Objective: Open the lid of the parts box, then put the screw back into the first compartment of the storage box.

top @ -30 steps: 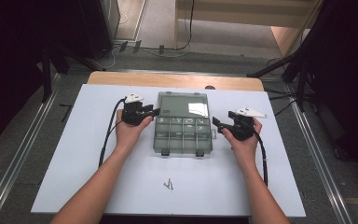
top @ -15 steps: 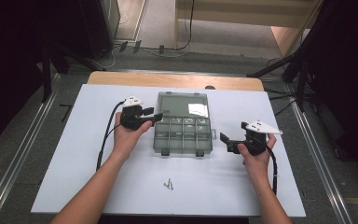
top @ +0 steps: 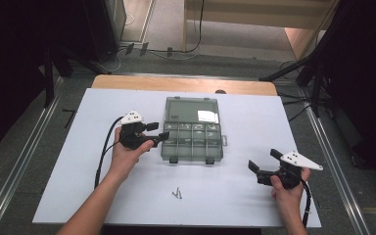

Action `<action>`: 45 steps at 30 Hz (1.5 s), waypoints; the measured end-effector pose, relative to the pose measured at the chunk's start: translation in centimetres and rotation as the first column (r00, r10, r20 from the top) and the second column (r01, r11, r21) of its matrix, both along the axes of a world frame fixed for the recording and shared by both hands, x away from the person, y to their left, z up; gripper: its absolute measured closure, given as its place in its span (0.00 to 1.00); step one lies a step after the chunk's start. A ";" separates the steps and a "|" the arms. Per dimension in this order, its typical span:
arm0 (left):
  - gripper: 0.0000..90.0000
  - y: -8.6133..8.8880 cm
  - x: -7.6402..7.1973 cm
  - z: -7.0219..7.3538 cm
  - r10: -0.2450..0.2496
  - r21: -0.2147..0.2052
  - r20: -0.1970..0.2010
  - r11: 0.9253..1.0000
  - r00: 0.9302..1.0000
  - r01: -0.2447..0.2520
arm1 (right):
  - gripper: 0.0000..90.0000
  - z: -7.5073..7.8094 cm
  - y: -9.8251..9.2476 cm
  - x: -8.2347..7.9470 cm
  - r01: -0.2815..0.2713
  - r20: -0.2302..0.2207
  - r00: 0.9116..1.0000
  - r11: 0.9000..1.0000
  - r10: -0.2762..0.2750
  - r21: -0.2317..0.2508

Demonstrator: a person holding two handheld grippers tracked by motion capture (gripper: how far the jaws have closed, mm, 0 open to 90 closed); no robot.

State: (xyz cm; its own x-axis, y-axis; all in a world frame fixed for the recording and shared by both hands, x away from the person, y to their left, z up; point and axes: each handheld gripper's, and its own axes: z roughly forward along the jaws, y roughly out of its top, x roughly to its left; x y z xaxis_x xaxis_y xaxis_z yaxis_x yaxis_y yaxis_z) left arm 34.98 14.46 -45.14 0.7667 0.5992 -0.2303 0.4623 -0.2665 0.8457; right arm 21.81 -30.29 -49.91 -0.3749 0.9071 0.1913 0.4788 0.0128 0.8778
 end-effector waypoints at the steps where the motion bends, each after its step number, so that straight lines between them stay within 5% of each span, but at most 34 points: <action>1: 0.37 0.1 -0.3 0.1 -0.006 -0.003 0.001 1.000 1.000 0.006 | 0.00 0.0 -0.2 -0.3 -0.001 -0.001 1.000 1.000 0.001 -0.006; 6: 0.37 0.6 -1.9 0.1 -0.024 -0.014 -0.002 1.000 1.000 0.024 | 0.00 -0.2 -0.7 -1.7 0.005 -0.007 1.000 0.999 -0.005 -0.034; 16: 0.38 1.0 -3.9 -0.6 -0.070 0.002 -0.047 0.998 0.996 0.070 | 0.00 -0.4 -1.4 -3.3 0.000 0.000 1.000 1.000 0.000 -0.006; 20: 0.44 0.9 -4.6 -1.0 -0.096 0.012 -0.063 0.995 0.993 0.097 | 0.00 -0.5 -1.3 -3.5 0.008 -0.005 1.000 1.000 -0.008 -0.010; 26: 0.67 0.4 -6.0 -1.3 -0.113 0.048 -0.068 0.992 0.991 0.117 | 0.00 -0.9 -0.9 -3.9 -0.001 -0.021 1.000 1.000 0.001 -0.030; 30: 0.77 -0.2 -6.6 -2.1 -0.151 0.066 -0.092 0.985 0.984 0.157 | 0.01 -0.8 -0.9 -3.8 -0.001 -0.021 1.000 1.000 0.000 -0.024; 35: 0.78 -0.9 -7.5 -2.8 -0.193 0.073 -0.140 0.976 0.971 0.205 | 0.02 -0.9 -0.8 -3.6 0.006 -0.033 0.999 1.000 -0.007 -0.031; 45: 0.85 -3.0 -9.3 -4.1 -0.250 0.106 -0.176 0.957 0.952 0.271 | 0.04 -1.0 -0.7 -3.5 0.007 -0.037 0.999 0.999 -0.008 -0.036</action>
State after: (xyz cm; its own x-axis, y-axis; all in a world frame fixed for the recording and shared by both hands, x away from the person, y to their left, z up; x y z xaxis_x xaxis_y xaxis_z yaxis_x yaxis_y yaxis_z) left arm 25.70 11.48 -49.21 0.8596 0.4159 -0.2970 0.4882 -0.4962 0.7179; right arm 18.27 -30.97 -50.91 -0.3613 0.9164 0.1724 0.5110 0.0399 0.8586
